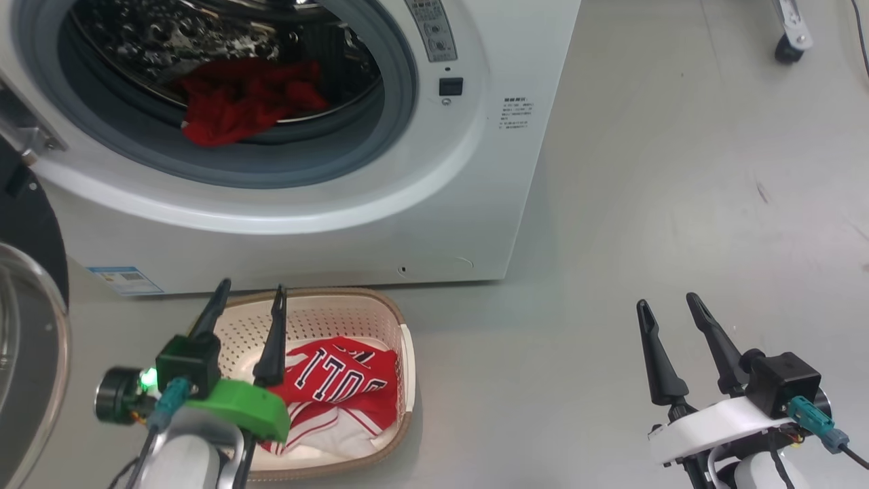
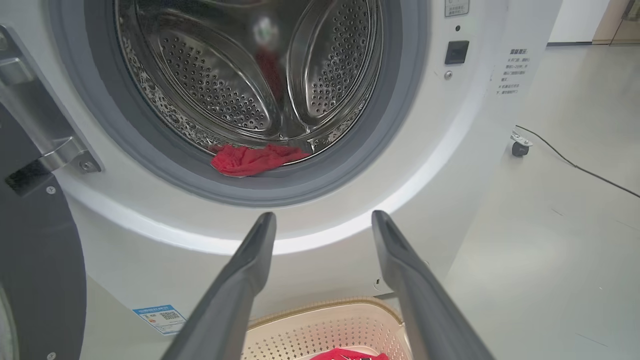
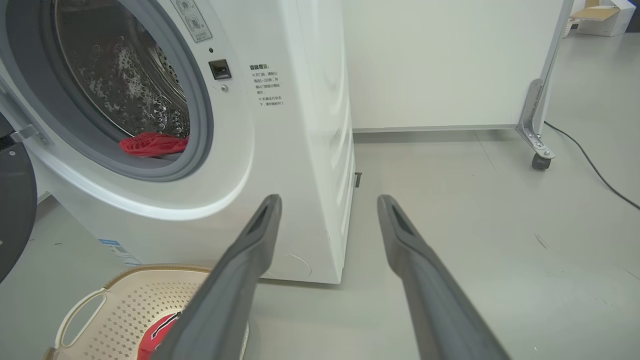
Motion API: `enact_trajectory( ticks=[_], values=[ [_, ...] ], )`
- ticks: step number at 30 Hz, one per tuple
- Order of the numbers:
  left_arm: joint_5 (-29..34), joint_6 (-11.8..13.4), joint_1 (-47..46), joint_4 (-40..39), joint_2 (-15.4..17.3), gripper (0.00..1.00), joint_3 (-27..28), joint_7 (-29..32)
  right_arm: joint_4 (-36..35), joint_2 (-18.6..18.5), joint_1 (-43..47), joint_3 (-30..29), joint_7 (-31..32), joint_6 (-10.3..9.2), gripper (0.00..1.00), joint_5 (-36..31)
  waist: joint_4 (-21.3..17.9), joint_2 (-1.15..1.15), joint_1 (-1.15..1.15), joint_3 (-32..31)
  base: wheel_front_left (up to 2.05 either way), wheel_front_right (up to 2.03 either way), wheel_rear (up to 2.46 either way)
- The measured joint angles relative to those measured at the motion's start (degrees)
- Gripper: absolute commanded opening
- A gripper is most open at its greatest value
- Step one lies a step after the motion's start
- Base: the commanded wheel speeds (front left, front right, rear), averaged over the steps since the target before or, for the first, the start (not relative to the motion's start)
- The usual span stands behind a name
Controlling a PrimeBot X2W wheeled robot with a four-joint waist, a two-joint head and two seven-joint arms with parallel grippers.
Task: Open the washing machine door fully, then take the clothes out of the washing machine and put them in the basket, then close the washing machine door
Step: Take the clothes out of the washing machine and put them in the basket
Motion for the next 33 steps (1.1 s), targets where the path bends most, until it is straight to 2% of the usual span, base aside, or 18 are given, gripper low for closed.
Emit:
enact_trajectory(
  ticks=[5, 13, 21, 28, 33],
  values=[
    [0.35, -0.01, -4.91, -0.6, 0.18, 1.0, -0.11, 2.18, -0.2, 0.22, -1.3, 0.88, 0.0, 0.08, 1.0, 0.0, -1.11, 0.0, 0.0, 3.13, 0.0, 0.0, 0.0],
    [0.8, 0.48, -14.61, -0.2, 2.29, 1.0, 0.8, 8.06, -0.29, 0.86, -4.43, 2.23, 0.0, 0.6, 1.0, 0.0, -3.35, 0.0, 0.0, 8.23, 0.0, 0.0, 0.0],
    [3.56, 1.13, -24.69, 2.24, 5.65, 1.0, 1.76, 14.48, -0.27, 1.63, -6.98, 3.34, -0.01, 0.8, 1.0, 0.51, -5.75, 0.0, 0.0, 12.53, 0.0, 0.0, 0.0],
    [6.98, 2.3, -34.44, 7.42, 10.39, 1.0, 3.22, 20.62, 0.59, 2.47, -10.34, 4.97, -0.08, 1.36, 1.0, 1.05, -8.8, 0.0, 0.0, 16.97, 0.0, 0.0, 0.0],
    [8.62, 2.3, -37.57, 10.94, 11.78, 1.0, 2.45, 23.19, 1.86, 2.83, -12.2, 5.69, -0.15, 1.6, 1.0, 1.57, -11.09, 0.0, 0.0, 18.86, 0.0, 0.0, 0.0]
  ],
)
